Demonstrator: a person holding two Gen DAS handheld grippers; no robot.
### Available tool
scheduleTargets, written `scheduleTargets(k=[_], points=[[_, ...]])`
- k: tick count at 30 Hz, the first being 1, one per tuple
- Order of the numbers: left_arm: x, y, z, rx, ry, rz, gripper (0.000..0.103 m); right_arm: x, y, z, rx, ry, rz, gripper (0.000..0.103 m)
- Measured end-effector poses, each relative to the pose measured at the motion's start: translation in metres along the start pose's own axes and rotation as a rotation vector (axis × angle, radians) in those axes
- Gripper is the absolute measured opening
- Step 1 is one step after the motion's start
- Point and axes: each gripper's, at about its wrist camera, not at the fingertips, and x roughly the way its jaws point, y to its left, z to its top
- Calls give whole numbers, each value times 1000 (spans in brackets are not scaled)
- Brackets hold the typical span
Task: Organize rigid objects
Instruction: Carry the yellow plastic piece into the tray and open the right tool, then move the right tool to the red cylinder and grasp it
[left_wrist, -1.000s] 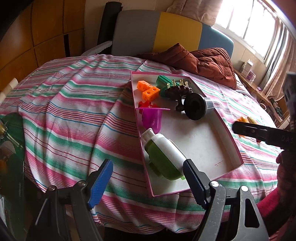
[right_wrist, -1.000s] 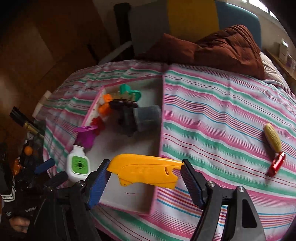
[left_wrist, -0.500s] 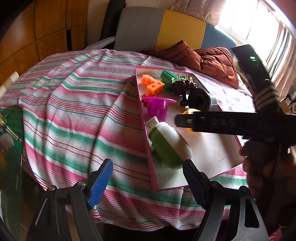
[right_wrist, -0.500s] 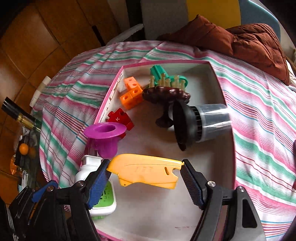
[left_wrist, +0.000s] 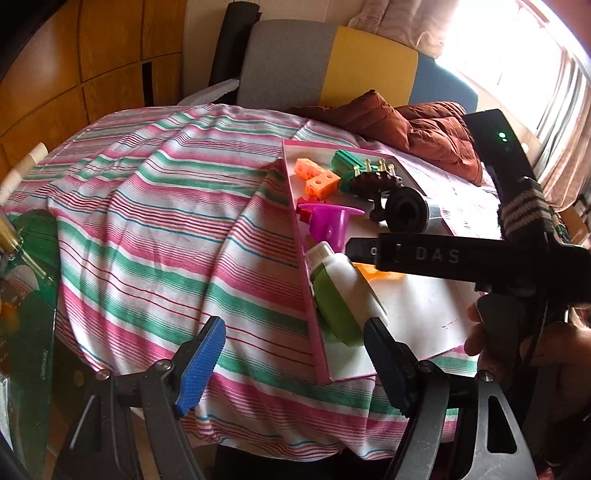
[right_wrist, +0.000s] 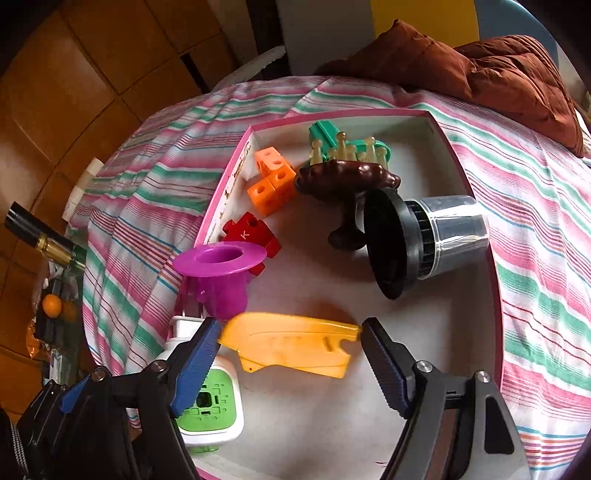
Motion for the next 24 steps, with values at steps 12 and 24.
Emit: scheduleTargets(k=[12, 24], points=[[-12, -1, 2, 14, -26, 41, 78, -22, 0, -5, -16, -62, -12, 81], [-25, -8, 8, 53, -70, 94, 78, -59, -15, -10, -39, -136, -37, 81]])
